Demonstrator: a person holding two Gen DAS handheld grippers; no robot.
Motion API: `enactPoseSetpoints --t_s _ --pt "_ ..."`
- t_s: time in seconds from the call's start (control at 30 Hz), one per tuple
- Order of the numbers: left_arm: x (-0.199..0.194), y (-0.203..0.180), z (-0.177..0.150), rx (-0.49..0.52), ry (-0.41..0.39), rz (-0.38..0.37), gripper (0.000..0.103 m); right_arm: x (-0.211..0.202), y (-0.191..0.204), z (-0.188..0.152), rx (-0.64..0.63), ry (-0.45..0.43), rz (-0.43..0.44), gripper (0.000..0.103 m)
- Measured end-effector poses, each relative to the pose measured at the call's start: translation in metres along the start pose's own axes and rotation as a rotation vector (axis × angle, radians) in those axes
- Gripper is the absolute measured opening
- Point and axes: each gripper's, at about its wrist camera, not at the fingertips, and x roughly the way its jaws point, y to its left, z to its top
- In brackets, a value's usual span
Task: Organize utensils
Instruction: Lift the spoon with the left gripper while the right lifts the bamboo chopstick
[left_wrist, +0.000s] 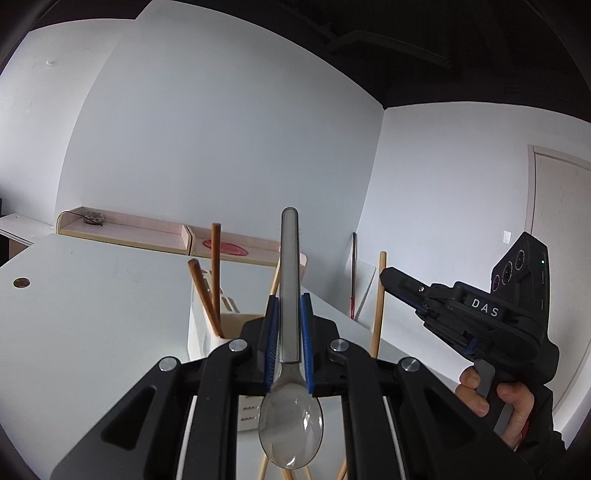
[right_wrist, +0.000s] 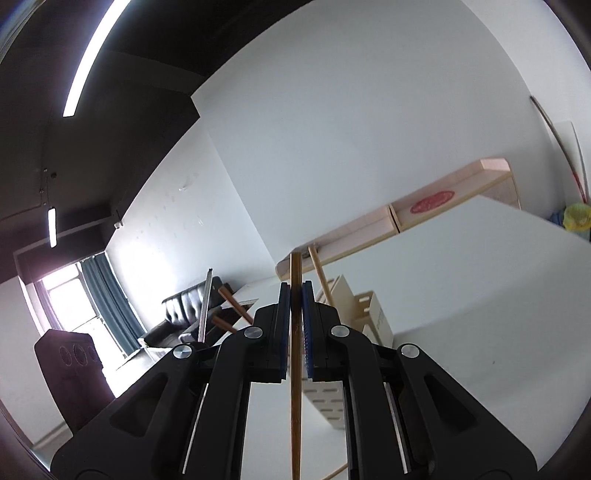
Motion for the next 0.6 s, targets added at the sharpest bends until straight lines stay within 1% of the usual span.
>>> enactPoseSetpoints --t_s 0.03,0.13,0.27,0.33,0.37,0.5,0.6 --pt "0.004 0.000 0.003 -0.013 -0.009 -0.009 0.012 0.001 0.001 0.008 -0.016 -0.016 -0.004 0.006" --pt "0.016 -0.002 0.012 -0.023 -0.034 0.002 0.012 0.007 0.003 0.031 -0.045 -0.054 -0.019 0.006" --pt "0.034 -0.003 0.023 -0.032 -0.075 0.040 0.012 0.019 0.004 0.060 -0.071 -0.101 -0.028 0.006" --pt "0.044 -0.002 0.029 -0.043 -0.086 0.073 0.012 0.025 0.004 0.073 -0.065 -0.120 -0.012 0.006" --pt "0.049 0.000 0.031 -0.049 -0.086 0.078 0.012 0.028 0.004 0.079 -0.065 -0.131 -0.010 0.006" --pt "0.064 0.008 0.038 -0.078 -0.100 0.081 0.012 0.041 0.009 0.094 -0.099 -0.178 -0.014 0.006" --pt "0.068 0.006 0.039 -0.057 -0.122 0.101 0.012 0.049 0.012 0.098 -0.151 -0.227 -0.026 0.006"
